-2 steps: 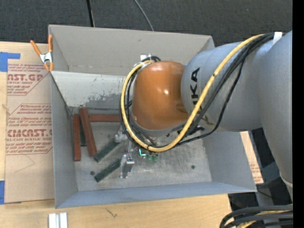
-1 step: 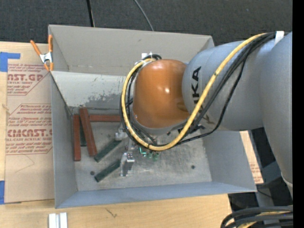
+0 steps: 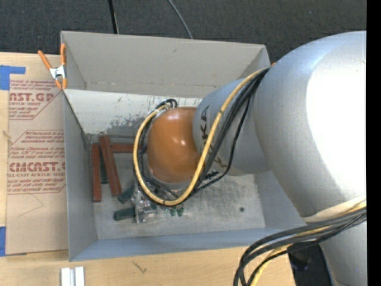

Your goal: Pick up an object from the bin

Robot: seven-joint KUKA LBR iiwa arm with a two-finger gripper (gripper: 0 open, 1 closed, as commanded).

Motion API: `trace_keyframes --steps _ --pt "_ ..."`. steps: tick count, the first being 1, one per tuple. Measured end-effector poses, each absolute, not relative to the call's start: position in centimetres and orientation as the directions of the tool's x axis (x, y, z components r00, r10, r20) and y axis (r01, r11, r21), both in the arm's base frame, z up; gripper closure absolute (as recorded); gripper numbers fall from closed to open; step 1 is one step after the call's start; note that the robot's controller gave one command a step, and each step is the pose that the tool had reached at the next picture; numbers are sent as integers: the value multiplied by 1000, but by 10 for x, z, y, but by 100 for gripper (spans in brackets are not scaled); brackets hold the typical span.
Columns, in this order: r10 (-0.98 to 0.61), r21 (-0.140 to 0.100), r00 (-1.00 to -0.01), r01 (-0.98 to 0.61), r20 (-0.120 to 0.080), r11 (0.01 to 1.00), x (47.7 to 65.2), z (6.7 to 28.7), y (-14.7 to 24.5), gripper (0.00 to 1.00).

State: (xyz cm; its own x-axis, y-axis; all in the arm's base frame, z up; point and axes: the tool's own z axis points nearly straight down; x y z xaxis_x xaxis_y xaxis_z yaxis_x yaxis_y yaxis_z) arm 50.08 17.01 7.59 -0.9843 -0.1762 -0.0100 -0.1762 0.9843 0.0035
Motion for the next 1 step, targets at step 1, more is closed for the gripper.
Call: trace_keyframes --steps 1 --pt "-176 4 -984 -176 -10 984 501 76 170 100"
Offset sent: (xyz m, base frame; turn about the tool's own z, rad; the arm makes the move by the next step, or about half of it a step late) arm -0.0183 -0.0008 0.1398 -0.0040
